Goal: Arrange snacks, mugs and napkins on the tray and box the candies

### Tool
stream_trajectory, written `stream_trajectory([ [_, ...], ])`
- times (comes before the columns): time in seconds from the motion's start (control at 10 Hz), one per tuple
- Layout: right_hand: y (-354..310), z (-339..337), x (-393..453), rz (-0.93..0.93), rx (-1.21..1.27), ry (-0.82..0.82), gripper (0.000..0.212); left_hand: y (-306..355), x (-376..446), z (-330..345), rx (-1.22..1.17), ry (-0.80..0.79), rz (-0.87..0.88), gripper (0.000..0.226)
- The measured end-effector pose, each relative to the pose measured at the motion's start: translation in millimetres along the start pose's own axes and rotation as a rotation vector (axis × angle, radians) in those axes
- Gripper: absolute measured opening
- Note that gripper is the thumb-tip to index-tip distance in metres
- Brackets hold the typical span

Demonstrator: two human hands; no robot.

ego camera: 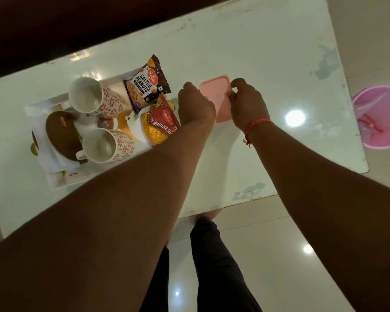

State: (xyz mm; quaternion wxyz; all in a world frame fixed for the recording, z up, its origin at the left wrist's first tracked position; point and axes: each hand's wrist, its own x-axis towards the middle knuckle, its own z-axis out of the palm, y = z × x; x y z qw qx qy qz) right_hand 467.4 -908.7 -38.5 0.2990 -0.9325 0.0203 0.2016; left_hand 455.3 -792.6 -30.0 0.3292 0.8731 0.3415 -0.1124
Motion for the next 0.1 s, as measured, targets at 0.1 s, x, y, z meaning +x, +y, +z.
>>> stream_trajectory([
  [0.1,-5.0,-5.4,-5.9,0.029,0.021,0.052,0.039,-0.1,0.0,-16.3,0.024,0.014,0.053,0.038],
])
